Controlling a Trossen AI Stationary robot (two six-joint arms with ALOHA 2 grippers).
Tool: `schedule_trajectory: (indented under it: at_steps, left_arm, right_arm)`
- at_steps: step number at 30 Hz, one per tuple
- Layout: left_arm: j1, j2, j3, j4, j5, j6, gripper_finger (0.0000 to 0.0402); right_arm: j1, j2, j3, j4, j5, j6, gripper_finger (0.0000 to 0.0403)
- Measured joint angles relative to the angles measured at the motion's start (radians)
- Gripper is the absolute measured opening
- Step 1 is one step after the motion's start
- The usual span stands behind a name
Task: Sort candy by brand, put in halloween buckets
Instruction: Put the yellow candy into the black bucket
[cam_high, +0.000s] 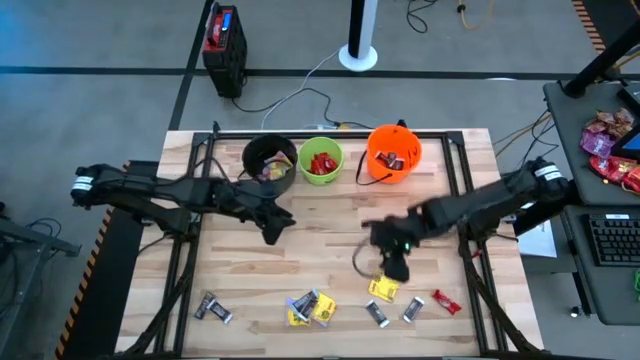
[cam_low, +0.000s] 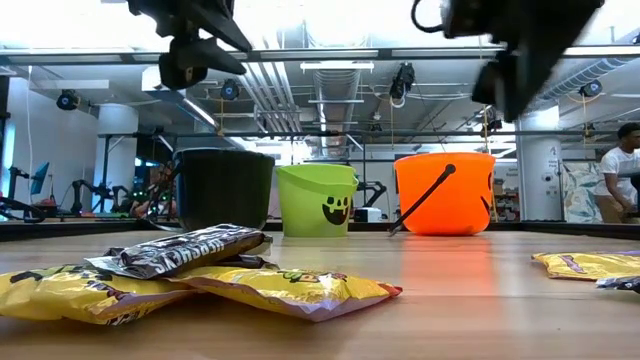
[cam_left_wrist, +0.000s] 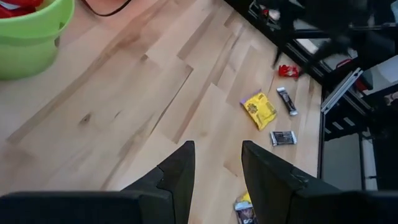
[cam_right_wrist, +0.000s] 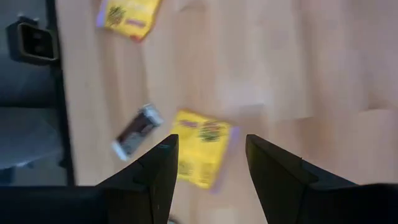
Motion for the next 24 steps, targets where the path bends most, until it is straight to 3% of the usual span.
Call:
schedule_trajectory:
  at_steps: [5, 10, 20, 24]
  left_arm:
    - [0.0, 0.039, 0.0, 0.018, -0.001, -0.002, 0.0116]
    - [0.0, 0.069, 0.0, 0.067, -0.001, -0.005, 0.0116]
    - [0.0, 0.075, 0.0, 0.159, 0.006, -0.009, 0.0116]
    - [0.0, 0.072, 0.0, 0.16, 0.006, -0.009, 0.0116]
  right_arm:
    - [0.143, 0.09, -0.064, 0.059, 0.084, 0.183, 0.018]
    - [0.188, 0.195, -0.09, 0.064, 0.129, 0.315, 0.018]
    - [0.183, 0.345, -0.089, 0.124, 0.111, 0.289, 0.0178]
    - [0.173, 0.396, -0.09, 0.127, 0.091, 0.277, 0.0151]
